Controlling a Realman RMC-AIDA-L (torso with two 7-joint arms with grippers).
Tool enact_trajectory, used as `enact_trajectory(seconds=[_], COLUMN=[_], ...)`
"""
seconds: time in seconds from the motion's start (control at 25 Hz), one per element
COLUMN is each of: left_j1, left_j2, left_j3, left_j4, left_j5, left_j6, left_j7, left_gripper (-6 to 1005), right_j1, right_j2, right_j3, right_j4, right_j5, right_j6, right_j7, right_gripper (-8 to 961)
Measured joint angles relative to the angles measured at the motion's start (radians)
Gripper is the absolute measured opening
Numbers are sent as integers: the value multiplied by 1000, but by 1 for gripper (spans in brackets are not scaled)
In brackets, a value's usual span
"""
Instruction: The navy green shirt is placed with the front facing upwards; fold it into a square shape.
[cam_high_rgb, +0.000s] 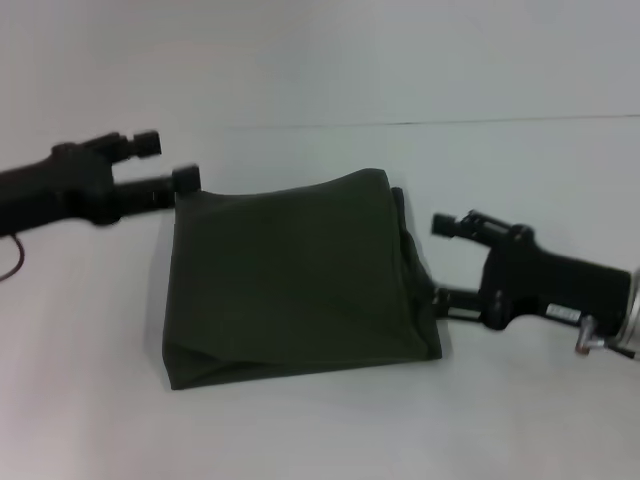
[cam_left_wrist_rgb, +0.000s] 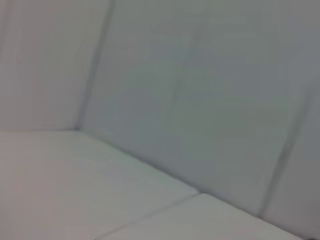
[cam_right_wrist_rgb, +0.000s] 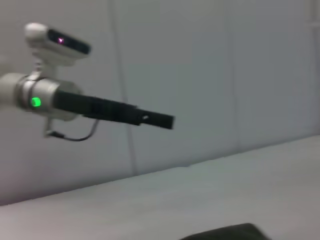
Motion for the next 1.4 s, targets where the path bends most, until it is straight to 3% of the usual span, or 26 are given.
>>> enact_trajectory(seconds=[0.16, 0.4, 0.68, 1.4], left_j1=[-5, 34, 74, 71], left_j2=[33, 26, 8, 9], left_j3=[-72, -109, -121, -129], left_j4=[-93, -89, -85, -66], left_j5=[60, 221, 314, 357], left_j6=[165, 265, 299, 352], left_j7=[161, 307, 376, 382], left_gripper=[904, 904, 904, 904], right_j1=[0, 26, 74, 96], right_j2=[3, 13, 16, 18], right_j3=[-115, -256, -262, -263], right_j4=[3, 71, 178, 202], right_j5=[0, 8, 18, 19], right_j6=[-38, -47, -54, -46], right_j7=[-28, -75, -139, -156], right_gripper=[889, 941, 945, 945])
